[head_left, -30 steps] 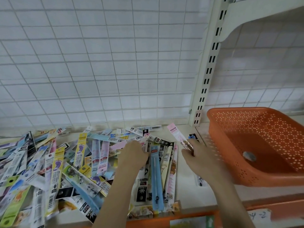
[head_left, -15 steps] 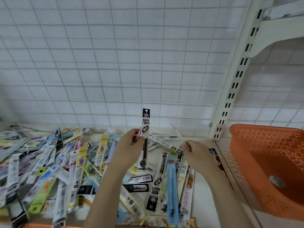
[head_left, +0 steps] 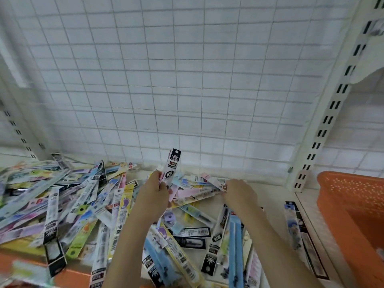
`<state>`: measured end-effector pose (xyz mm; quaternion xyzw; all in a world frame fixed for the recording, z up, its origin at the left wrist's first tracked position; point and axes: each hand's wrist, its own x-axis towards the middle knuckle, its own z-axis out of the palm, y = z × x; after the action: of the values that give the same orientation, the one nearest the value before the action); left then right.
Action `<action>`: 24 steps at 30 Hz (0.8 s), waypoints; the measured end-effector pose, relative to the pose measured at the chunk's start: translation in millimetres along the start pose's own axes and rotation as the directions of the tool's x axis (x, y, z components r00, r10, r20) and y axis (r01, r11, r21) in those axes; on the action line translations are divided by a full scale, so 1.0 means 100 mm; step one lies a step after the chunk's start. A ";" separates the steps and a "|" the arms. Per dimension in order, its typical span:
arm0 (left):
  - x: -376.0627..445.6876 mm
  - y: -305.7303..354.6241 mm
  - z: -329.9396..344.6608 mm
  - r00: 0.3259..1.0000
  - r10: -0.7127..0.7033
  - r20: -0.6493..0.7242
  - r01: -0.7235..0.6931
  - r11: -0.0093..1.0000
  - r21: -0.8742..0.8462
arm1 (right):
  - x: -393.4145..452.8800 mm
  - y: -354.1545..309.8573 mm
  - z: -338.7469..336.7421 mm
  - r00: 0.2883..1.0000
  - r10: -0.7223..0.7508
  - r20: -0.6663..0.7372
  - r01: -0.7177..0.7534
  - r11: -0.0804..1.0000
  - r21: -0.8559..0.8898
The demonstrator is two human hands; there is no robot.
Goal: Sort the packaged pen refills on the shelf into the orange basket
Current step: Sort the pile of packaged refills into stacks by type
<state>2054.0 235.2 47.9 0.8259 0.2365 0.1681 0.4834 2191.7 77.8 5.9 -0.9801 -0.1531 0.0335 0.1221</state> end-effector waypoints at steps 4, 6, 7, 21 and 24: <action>0.05 0.02 0.01 0.999 0.037 0.026 -0.039 0.995 0.087 | -0.08 0.05 -0.15 0.997 0.004 -0.078 -0.001 0.999 0.033; 0.10 0.05 0.04 0.998 0.042 0.043 -0.046 0.993 0.110 | -0.14 0.10 -0.28 0.992 0.004 -0.128 0.008 0.996 0.089; 0.12 0.08 0.06 0.998 0.049 0.047 -0.055 0.991 0.119 | -0.18 0.13 -0.34 0.987 0.001 -0.160 0.018 0.993 0.118; 0.63 0.34 0.73 0.964 0.142 0.225 -0.241 0.825 0.511 | -0.57 0.67 -0.47 0.972 -0.015 -0.233 0.086 0.950 0.300; 0.82 0.33 0.92 0.956 0.122 0.268 -0.265 0.750 0.605 | -0.61 0.73 -0.45 0.977 -0.001 -0.213 0.081 0.926 0.368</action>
<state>2176.4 201.0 37.1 0.9733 0.1392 0.0388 0.1782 2159.2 -18.5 32.9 -0.9333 -0.1509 -0.0435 0.3229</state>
